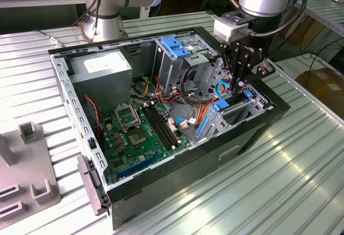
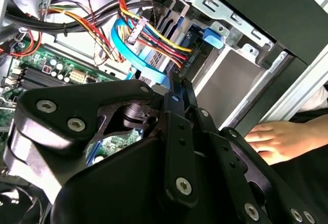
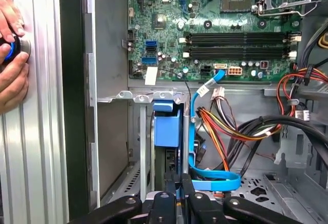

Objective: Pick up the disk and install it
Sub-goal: 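Insert the second disk wire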

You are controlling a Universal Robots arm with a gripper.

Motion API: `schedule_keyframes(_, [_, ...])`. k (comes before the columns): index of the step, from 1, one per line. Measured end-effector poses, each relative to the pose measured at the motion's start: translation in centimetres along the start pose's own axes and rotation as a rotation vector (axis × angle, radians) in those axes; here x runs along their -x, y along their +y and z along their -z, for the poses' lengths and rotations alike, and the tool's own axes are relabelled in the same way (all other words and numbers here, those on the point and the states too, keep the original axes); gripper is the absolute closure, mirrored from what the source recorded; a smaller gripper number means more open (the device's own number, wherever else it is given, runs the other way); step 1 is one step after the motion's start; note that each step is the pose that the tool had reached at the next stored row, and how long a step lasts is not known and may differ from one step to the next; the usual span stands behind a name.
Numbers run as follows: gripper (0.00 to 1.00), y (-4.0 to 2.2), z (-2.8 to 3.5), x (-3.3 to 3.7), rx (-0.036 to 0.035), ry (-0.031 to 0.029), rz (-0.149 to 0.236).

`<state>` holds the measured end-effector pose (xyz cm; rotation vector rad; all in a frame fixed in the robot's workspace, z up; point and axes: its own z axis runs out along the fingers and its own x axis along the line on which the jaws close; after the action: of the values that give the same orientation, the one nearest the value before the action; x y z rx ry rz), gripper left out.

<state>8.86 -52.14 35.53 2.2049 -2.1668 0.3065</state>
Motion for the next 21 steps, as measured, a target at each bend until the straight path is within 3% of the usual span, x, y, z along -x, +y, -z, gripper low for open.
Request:
schedule_keyframes(3, [0.84, 0.20, -0.10, -0.20, -0.0114, -0.0041, 0.003])
schedule_keyframes(6, [0.84, 0.38, -0.18, -0.39, -0.0173, -0.0103, 0.008])
schedule_keyframes(8, [0.84, 0.65, -0.29, -0.63, -0.0233, -0.0196, 0.015])
schedule_keyframes(9, [0.84, 0.79, -0.35, -0.71, -0.0274, -0.0227, 0.017])
schedule_keyframes(11, [0.84, 1.21, -0.51, -0.84, -0.0437, -0.0275, 0.018])
schedule_keyframes(14, [0.84, 1.36, -0.60, -0.88, -0.0538, -0.0306, 0.018])
schedule_keyframes(21, [0.84, 1.36, -0.61, -0.89, -0.0550, -0.0309, 0.018])
